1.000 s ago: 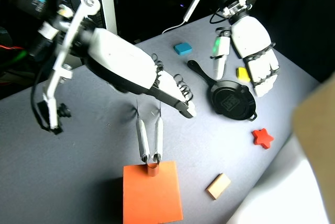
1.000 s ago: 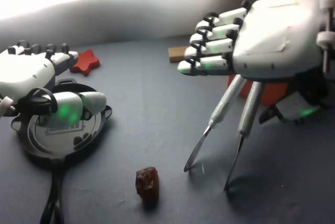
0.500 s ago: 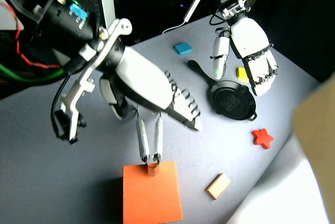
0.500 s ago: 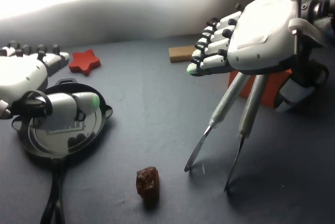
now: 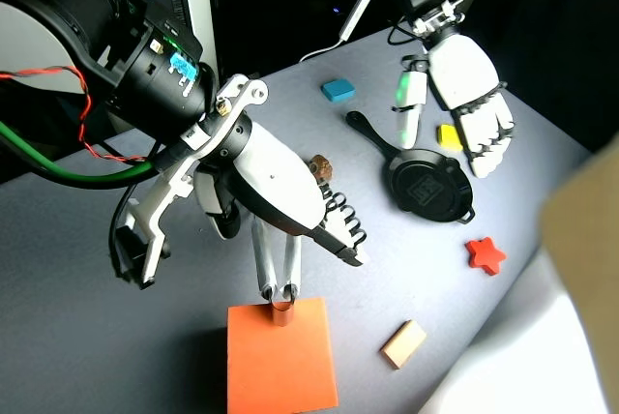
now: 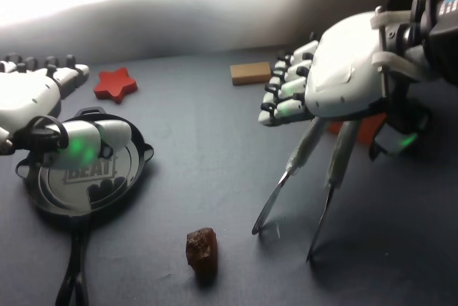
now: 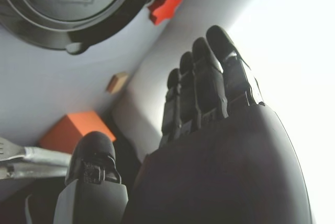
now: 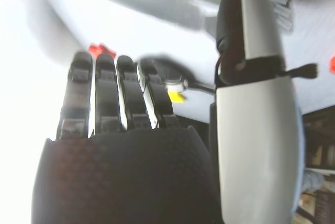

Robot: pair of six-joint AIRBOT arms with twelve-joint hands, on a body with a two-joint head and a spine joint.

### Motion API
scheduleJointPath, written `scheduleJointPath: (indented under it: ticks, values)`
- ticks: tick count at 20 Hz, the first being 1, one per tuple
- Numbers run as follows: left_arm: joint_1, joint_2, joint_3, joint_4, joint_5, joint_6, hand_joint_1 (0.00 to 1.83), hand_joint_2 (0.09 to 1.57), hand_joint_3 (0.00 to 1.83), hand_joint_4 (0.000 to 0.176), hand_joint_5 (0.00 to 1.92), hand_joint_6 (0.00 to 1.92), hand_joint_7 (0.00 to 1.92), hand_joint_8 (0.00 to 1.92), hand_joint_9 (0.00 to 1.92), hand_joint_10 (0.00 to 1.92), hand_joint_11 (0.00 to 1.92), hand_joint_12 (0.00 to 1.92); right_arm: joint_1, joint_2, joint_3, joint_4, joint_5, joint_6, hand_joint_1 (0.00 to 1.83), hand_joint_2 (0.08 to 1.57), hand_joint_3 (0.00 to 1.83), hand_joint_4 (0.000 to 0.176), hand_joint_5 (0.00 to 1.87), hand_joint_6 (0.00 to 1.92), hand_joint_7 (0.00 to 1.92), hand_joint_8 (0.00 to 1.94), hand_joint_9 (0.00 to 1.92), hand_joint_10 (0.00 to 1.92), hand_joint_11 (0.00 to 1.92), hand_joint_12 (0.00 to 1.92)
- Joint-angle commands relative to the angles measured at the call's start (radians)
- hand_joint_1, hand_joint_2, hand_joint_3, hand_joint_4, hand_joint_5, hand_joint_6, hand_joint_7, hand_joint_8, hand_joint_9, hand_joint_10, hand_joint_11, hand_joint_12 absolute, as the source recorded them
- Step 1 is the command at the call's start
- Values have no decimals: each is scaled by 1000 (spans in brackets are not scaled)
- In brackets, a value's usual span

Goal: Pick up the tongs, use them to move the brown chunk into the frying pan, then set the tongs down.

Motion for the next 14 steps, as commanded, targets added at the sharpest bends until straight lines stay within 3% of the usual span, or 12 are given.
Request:
scheduleJointPath:
  ticks: [1, 14]
  values:
    - [-9, 5, 0, 56, -63, -3, 0, 1217, 4, 6, 99, 6, 182, 4, 209, 6, 0, 755, 7, 0, 5, -4, 82, -7, 1073, 934, 0, 0, 0, 0, 0, 0, 0, 0, 0, 0]
    - [-19, 4, 4, 56, -62, -3, 0, 1206, 0, 4, 131, 4, 196, 0, 211, 0, 0, 700, -87, -89, 129, -3, 150, -12, 1083, 945, 0, 0, 0, 0, 0, 0, 0, 0, 0, 0]
